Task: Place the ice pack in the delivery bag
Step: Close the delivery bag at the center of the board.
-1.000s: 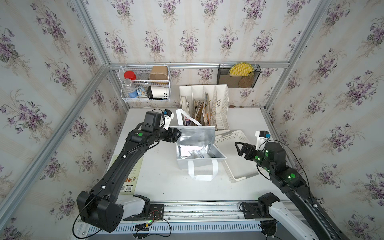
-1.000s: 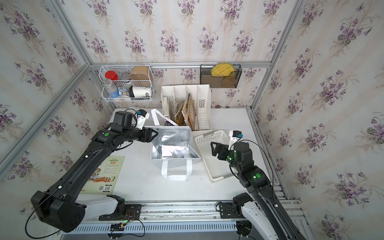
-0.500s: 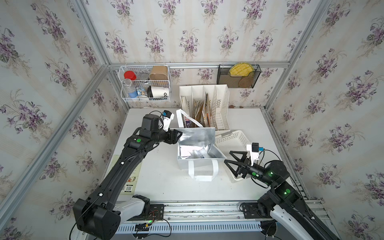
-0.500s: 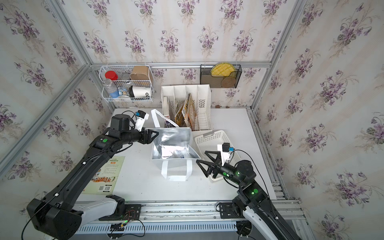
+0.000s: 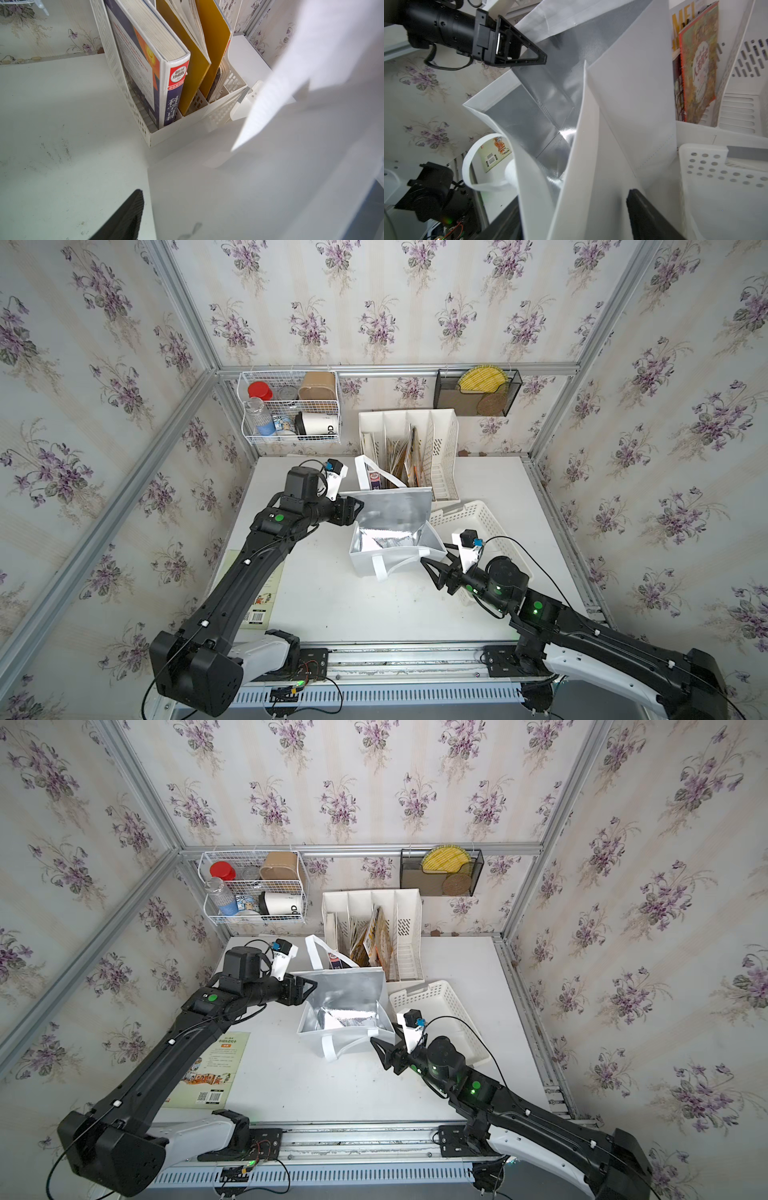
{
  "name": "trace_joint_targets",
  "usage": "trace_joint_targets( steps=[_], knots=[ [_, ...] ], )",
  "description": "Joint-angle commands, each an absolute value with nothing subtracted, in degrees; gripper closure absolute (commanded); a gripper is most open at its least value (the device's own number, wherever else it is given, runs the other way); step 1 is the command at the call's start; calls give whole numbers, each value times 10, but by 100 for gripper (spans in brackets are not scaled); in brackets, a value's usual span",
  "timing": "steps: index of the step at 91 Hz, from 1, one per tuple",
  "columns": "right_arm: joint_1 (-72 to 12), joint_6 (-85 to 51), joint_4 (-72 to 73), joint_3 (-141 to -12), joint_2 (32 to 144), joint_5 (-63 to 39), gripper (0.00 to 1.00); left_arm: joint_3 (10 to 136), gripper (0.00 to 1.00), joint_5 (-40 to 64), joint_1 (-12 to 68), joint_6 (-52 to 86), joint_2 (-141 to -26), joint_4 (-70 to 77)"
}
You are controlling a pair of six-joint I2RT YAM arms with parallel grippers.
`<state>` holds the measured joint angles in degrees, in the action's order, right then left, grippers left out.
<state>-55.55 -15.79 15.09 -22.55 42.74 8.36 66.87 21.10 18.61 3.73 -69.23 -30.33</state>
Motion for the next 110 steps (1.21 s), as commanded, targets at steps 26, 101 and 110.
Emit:
trace_joint_targets(
  steps=[26,101,110],
  knots=[
    [-507,-162,242,-278,515,80,55,580,25,268,188,45,-521,-227],
    [-450,-208,184,-269,500,19,30,440,33,137,269,204,-478,-175],
    [-450,-202,162,-259,458,6,20,438,33,179,269,221,-504,-140]
  ],
)
